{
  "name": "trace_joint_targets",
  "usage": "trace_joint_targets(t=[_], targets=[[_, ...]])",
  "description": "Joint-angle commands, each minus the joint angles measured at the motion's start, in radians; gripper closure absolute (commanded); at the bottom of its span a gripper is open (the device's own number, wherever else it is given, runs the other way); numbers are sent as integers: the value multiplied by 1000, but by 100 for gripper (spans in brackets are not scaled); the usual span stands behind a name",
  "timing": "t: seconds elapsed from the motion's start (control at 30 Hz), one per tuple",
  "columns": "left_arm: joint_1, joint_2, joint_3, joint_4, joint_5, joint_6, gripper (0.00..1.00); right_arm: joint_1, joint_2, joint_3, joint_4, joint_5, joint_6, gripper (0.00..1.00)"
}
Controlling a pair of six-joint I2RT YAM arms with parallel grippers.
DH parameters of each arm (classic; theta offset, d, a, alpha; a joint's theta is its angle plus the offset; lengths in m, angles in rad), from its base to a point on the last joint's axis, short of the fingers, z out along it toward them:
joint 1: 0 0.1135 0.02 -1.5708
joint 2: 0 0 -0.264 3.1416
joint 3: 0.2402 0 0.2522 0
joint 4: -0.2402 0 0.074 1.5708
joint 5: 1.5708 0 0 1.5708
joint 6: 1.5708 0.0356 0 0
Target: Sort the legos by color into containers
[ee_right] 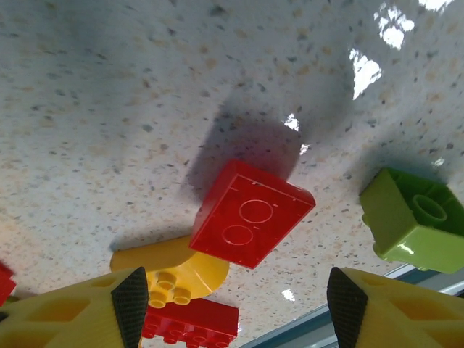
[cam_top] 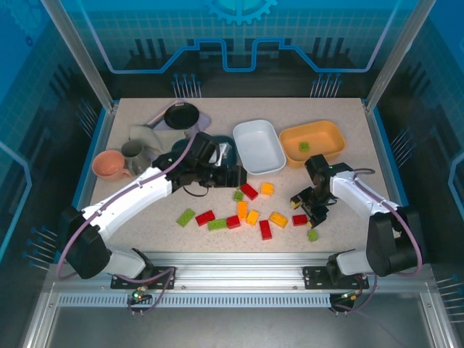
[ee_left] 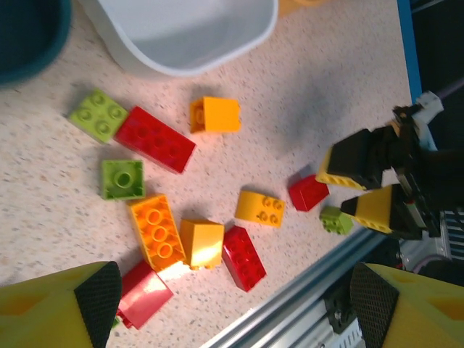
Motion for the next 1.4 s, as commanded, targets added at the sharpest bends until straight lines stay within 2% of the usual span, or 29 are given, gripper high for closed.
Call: trace_joint_targets(t=[0.0,0.23,0.4,0.57,0.77,0.9,1.0,1.17,1.37], targets=[[-29,-43,-20,76,26,-47,14,16,29,-39,30,-52,100,31],[-49,-27,-5,88,24,-53,14,14,48,-76,112,-42,133,34],[-59,-22,2,89,24,-52,14,7,88,-84,146,-31,115,40],[-60,-25,0,92,19,-53,14,-6,119,-79,173,-12,92,50],[-61,-36,6,87,2,-63,14,-8,125,-23,144,43,25,68],[-34,-58,51,72,-24,-97,14,40,90,154,82,175,-120,70],[17,-60,95,51,-30,-123,14,108,133,337,55,254,-253,70],[103,-32,158,-10,-63,-137,14,174,362,631,34,255,-386,71],[166,-31,151,-15,-77,-178,15,191,696,998,-46,277,-479,71]])
